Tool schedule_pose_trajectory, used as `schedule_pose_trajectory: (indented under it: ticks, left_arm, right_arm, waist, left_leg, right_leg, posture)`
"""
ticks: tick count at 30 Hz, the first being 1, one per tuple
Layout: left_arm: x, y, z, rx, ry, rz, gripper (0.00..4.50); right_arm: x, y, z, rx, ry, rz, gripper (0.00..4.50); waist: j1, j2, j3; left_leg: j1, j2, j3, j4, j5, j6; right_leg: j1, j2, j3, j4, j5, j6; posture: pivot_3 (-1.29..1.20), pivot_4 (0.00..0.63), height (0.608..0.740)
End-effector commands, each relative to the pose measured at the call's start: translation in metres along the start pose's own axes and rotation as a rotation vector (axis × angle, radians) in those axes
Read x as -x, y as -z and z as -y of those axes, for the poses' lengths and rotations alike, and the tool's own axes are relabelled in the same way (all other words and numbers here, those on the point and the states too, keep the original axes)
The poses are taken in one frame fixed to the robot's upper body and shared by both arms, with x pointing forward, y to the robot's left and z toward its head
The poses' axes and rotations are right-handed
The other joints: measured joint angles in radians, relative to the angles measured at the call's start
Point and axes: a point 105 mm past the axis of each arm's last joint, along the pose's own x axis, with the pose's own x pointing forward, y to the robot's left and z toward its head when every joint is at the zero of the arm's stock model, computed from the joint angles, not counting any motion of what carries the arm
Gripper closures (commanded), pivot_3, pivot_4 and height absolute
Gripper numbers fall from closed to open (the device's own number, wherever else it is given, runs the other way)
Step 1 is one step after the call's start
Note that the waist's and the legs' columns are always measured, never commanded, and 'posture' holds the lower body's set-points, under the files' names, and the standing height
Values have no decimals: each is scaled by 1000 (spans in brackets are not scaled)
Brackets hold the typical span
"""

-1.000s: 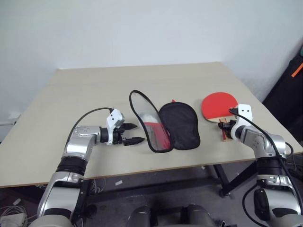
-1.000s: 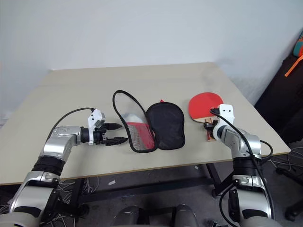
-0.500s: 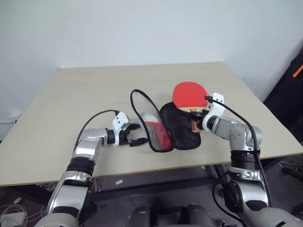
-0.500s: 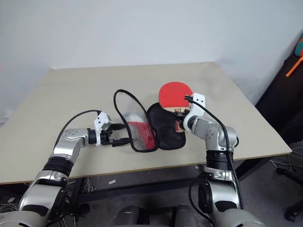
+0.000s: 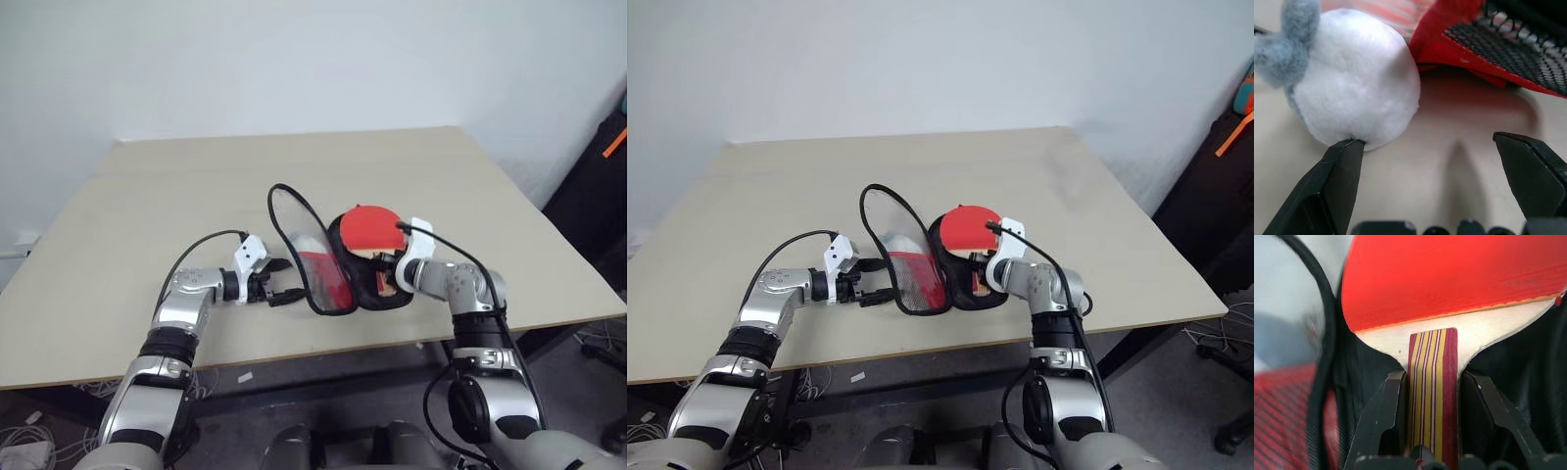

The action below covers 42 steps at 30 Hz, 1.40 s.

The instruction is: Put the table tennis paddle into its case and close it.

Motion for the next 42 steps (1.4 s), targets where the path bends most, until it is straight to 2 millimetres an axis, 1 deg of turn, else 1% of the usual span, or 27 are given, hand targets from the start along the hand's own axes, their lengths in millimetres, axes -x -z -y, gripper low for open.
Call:
schedule_pose_trajectory:
  ticks: [1, 3, 5, 10, 15, 19, 21, 25, 28, 29, 30, 31, 32, 34, 36, 38, 40, 42]
  left_arm:
    - [-2, -13, -1, -48, 0, 28, 0]
    - [-3, -14, -1, -47, 2, 30, 0]
    - [-3, -14, -1, -47, 3, 31, 0]
    - [-5, -14, 0, -47, 8, 34, 0]
    - [-6, -15, 1, -49, 11, 35, 0]
    - [-7, -14, 1, -48, 15, 31, 0]
    - [-7, -15, 0, -48, 14, 29, 0]
    - [-6, -15, -1, -49, 10, 24, 0]
    - [-6, -14, -2, -49, 9, 21, 0]
    - [-6, -14, -2, -49, 10, 20, 0]
    - [-6, -14, -2, -49, 10, 20, 0]
    - [-6, -15, -2, -49, 11, 21, 0]
    - [-6, -16, -1, -46, 14, 26, 0]
    - [-6, -20, -1, -42, 18, 39, 0]
    - [-7, -23, 1, -43, 34, 34, 0]
    - [-10, -27, 2, -51, 43, 30, 0]
    - [-15, -33, 3, -58, 53, 34, 0]
    - [-23, -40, 6, -69, 74, 36, 0]
  right_arm:
    - [1, -1, -14, 57, -50, 15, 3206]
    - [1, -1, -19, 80, -62, 18, 3206]
    - [0, 0, -19, 103, -59, 18, 3206]
    - [-2, 5, -9, 155, -22, 5, 3206]
    - [-4, 9, 1, 156, 6, -6, 3206]
    - [-4, 11, 3, 157, 11, -7, 3206]
    - [-4, 11, 2, 156, 3, -9, 2525]
    - [-3, 12, -2, 169, -20, -12, 1302]
    - [-3, 11, -4, 178, -30, -11, 253]
    - [-2, 9, -5, 182, -38, 1, 42]
    - [-1, 7, -6, 184, -43, 9, 42]
    - [1, 3, -7, 181, -53, 29, 42]
    - [6, -8, -9, 173, -69, 79, 42]
    - [23, -38, -19, 169, -137, 224, 42]
    - [51, -71, -37, 184, -260, 401, 42]
    - [82, -94, -52, 196, -381, 529, 42]
    - [104, -111, -56, 222, -428, 621, 42]
    - [120, -127, -50, 211, -422, 706, 42]
  waist:
    - [0, 0, 0]
    - [0, 0, 0]
    - [0, 0, 0]
    - [0, 0, 0]
    - [2, -1, -1]
    - [2, -2, -1]
    - [2, -2, -1]
    - [3, -2, -1]
    - [4, -2, -1]
    - [5, -2, -1]
    - [5, -2, -1]
    - [5, -2, -1]
    - [5, -2, -1]
    - [5, -2, -1]
    - [4, -1, -1]
    - [4, -1, 0]
    - [4, -1, 0]
    - [5, -1, 0]
  left_leg:
    - [0, 0, 0, 0, 0, 0]
    - [0, 0, 0, 0, 0, 0]
    - [0, 0, 0, 0, 0, 0]
    - [0, 0, 0, 0, 0, 0]
    - [1, 0, 0, 0, 0, 0]
    - [1, 0, -1, 0, 0, 1]
    - [1, 0, -1, 0, 0, 1]
    - [1, 0, -1, 0, -1, 2]
    - [1, 0, -1, 0, -3, 4]
    - [1, 0, -1, 0, -3, 4]
    - [1, 0, -1, 0, -3, 4]
    - [1, 0, -1, 0, -3, 4]
    - [1, 0, -1, 0, -3, 4]
    - [1, 0, -1, 0, -3, 4]
    - [-1, 0, -1, 0, -1, 1]
    - [-3, 0, 0, 0, 0, 0]
    - [-2, 0, 0, 0, -1, 2]
    - [-2, 0, -2, 0, -3, 4]
  right_leg:
    - [0, 0, 0, 0, 0, 0]
    - [0, 0, 0, 0, 0, 1]
    - [0, 0, 0, 0, 0, 1]
    - [0, 0, 0, 0, 0, 1]
    - [1, 0, 0, 0, 0, 0]
    - [1, 0, -1, 0, 0, 0]
    - [1, 0, -1, 0, -1, 0]
    - [1, 0, -1, 0, -1, 0]
    - [1, -1, -2, 0, -1, -1]
    - [1, -1, -2, 0, -1, -1]
    - [1, -1, -2, 0, -1, -1]
    - [1, -1, -2, 0, -1, -1]
    - [1, -1, -2, 0, -1, -1]
    - [0, -1, -2, 0, -1, -1]
    - [-2, -1, -2, 0, -1, -1]
    - [-2, -1, -1, 0, 0, 0]
    - [-2, 0, -1, 0, 0, 1]
    - [-2, 0, -2, 0, -1, 0]
  posture:
    - [0, 0, 740]
    - [0, 0, 740]
    - [0, 0, 740]
    - [0, 0, 740]
    - [0, 0, 740]
    - [0, 0, 740]
    - [0, 0, 740]
    - [0, 0, 740]
    - [0, 0, 740]
    - [0, 0, 740]
    - [0, 0, 740]
    - [0, 0, 740]
    - [0, 0, 740]
    - [0, 0, 740]
    - [0, 0, 740]
    - [0, 0, 740]
    - [0, 0, 740]
    - [0, 0, 740]
